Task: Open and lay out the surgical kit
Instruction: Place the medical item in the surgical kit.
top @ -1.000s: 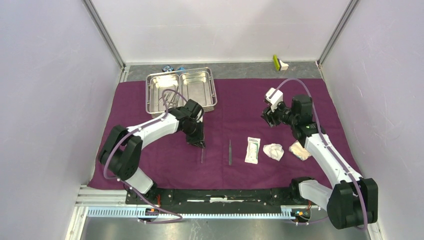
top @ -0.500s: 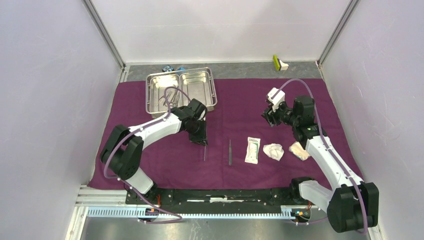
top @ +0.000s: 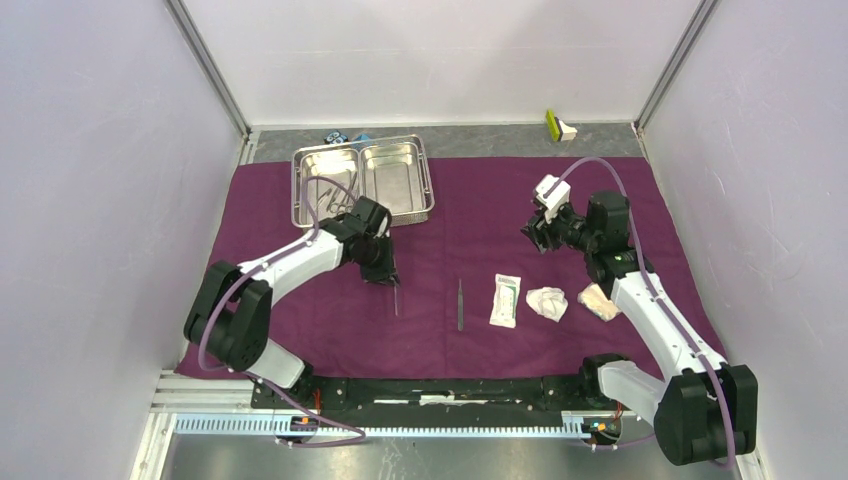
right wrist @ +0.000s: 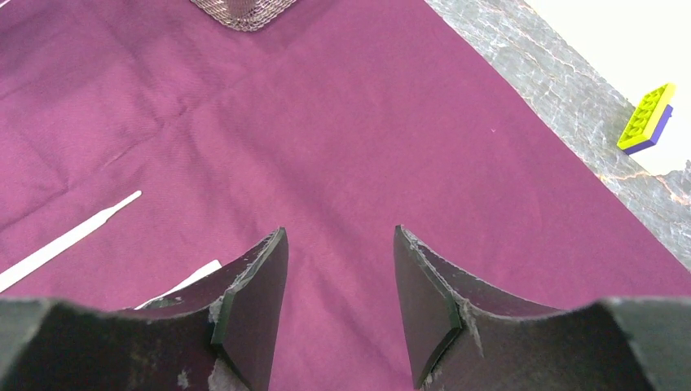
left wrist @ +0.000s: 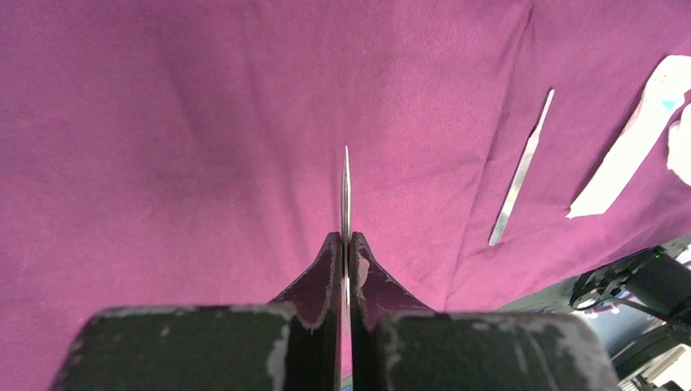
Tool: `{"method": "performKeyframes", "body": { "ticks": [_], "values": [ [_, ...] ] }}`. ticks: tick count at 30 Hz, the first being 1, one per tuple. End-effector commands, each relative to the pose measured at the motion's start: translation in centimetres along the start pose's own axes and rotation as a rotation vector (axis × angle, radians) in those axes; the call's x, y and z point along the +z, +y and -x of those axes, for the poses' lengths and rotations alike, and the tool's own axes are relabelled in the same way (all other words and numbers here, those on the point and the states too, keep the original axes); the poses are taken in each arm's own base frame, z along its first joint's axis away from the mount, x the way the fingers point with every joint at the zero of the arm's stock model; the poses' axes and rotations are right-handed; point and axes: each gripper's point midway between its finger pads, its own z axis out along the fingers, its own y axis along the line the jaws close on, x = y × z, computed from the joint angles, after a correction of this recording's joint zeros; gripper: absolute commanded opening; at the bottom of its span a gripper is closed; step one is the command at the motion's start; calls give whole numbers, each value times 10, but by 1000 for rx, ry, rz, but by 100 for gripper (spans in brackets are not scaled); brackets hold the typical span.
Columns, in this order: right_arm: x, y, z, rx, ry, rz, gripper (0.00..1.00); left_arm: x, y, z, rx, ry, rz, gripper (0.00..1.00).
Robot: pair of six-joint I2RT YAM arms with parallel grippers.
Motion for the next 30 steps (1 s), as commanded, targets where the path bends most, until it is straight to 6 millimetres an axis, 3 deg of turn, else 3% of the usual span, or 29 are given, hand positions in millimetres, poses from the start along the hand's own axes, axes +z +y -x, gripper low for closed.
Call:
{"method": "performKeyframes", "body": {
  "ticks": [1,13,19,30],
  "values": [
    [0,-1,13,-6,-49,9,57,-15,-6,14,5,-62,-46,2],
    [4,1,18,-2,-65,41,57,-35,7,21,-71,-102,-67,2],
    [7,1,20,10,-66,55,57,-24,9,10,-137,-34,-51,2],
    [1,-11,18,-39,-11,5,57,5,-23,-13,-94,132,39,2]
  ]
}}
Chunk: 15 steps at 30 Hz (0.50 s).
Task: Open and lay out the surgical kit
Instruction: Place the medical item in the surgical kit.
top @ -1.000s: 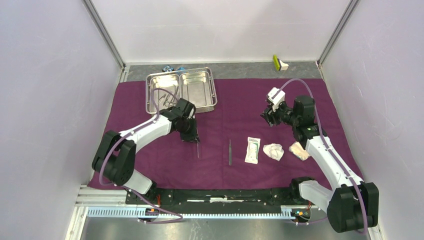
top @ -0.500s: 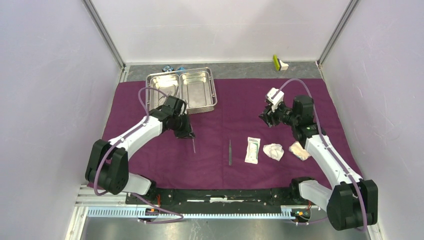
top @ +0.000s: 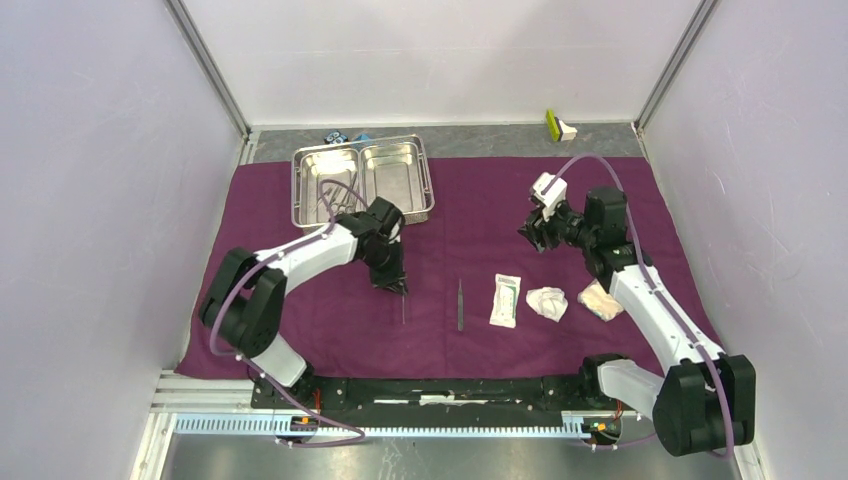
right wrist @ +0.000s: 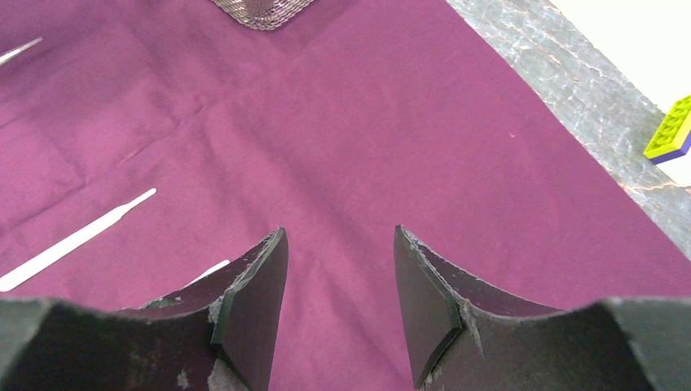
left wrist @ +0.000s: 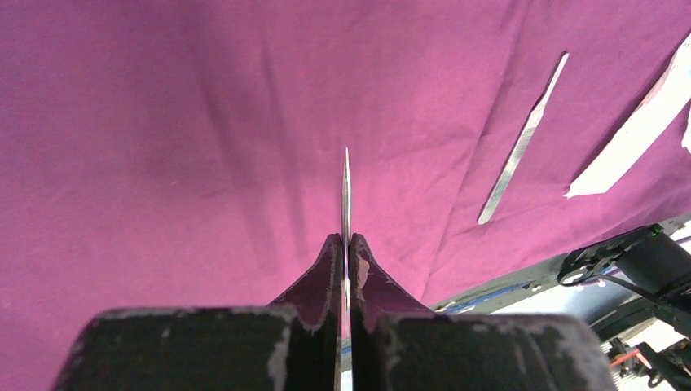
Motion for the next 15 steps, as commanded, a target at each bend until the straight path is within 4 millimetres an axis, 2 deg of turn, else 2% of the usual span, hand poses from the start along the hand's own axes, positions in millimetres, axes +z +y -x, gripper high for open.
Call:
{"method": "performKeyframes", "body": {
  "ticks": [1,9,12,15],
  "values": [
    [-7,-17,19,-59,-16,-57,57,6,-22,-1,-42,43,13,2],
    [-13,-15,13,-60,3,-75,57,28,-59,-24,57,109,47,2],
    [-16,-13,11,-66,13,-77,57,33,-72,-26,61,114,36,2],
    [-20,-10,8,-72,14,-81,57,36,-74,-22,39,97,42,2]
  ]
}}
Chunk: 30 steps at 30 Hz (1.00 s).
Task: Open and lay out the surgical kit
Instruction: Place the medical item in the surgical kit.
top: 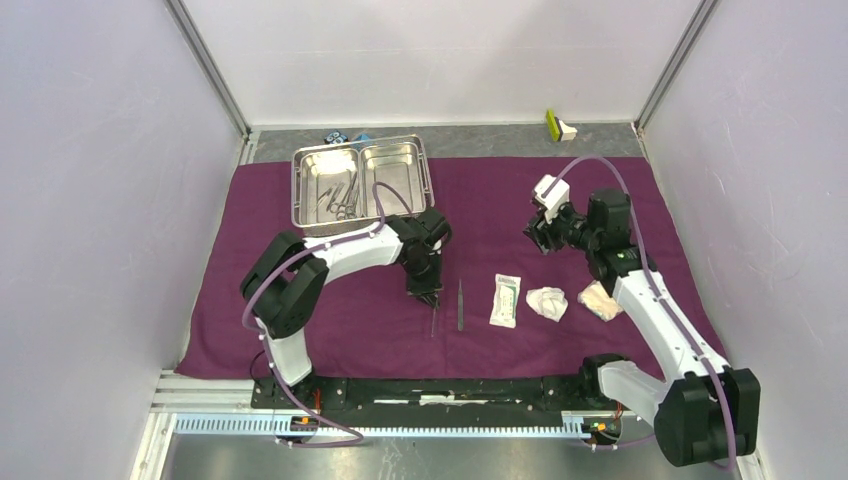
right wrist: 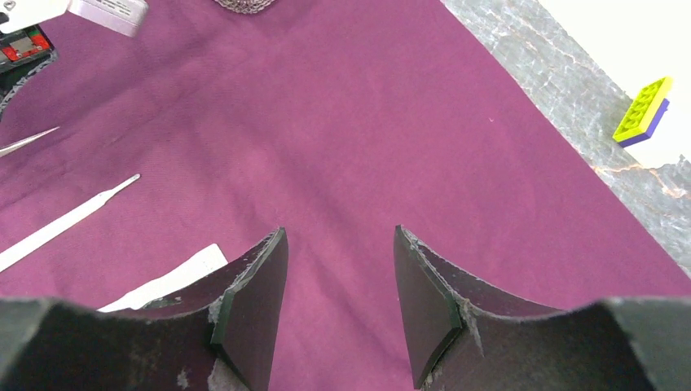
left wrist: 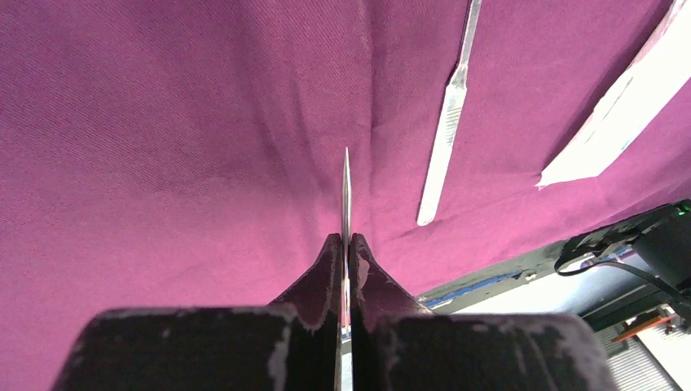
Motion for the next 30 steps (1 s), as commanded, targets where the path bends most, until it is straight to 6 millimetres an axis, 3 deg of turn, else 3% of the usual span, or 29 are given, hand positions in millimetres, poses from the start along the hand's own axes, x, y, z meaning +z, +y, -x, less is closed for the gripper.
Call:
{"method": "performKeyframes", "body": {
  "ticks": [1,16,30],
  "values": [
    [-10,-3,7,-41,-21,-34,58,-3,-10,13,-67,-41,3,2],
    [-13,1,-1,-49,-13,-34,58,6,-11,17,-113,-49,8,10],
    [-13,3,0,-53,-24,-29,58,20,2,11,-131,-29,43,16]
  ]
}}
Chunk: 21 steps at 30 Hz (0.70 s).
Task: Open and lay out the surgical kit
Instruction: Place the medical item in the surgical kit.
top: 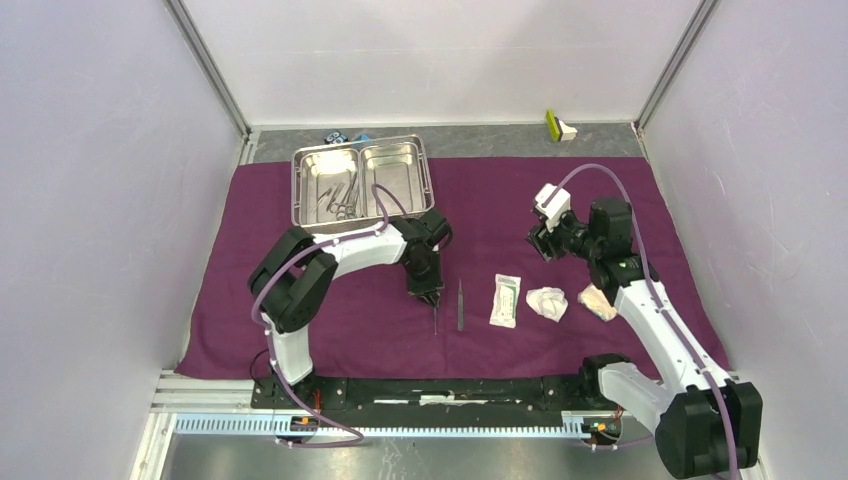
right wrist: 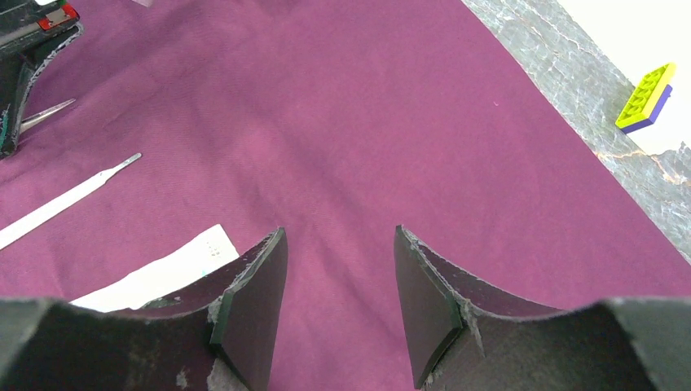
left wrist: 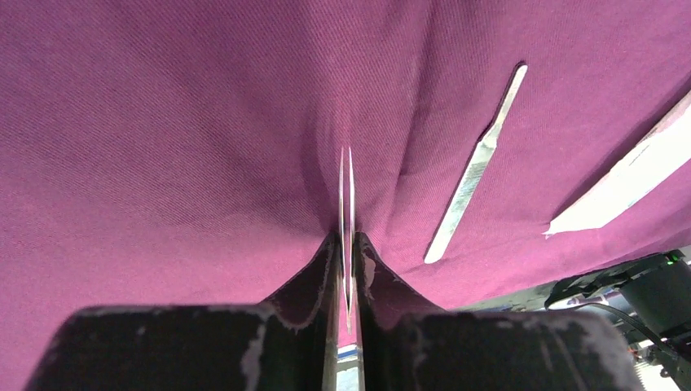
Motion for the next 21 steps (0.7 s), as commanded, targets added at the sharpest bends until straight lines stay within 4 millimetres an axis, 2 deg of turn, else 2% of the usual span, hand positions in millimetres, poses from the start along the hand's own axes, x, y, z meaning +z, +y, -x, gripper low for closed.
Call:
{"method": "performKeyframes", "body": {
  "ticks": [1,8,21],
  "values": [
    [-3,-5,9,-30,-36,-20,58,7,0,3,-50,-11,0,17],
    [-2,-2,5,-27,-33,-13,58,9,0,2,-53,-3,-3,21],
    [-3,-1,3,-30,-30,-14,58,4,-1,3,-30,-15,-13,23]
  ]
}}
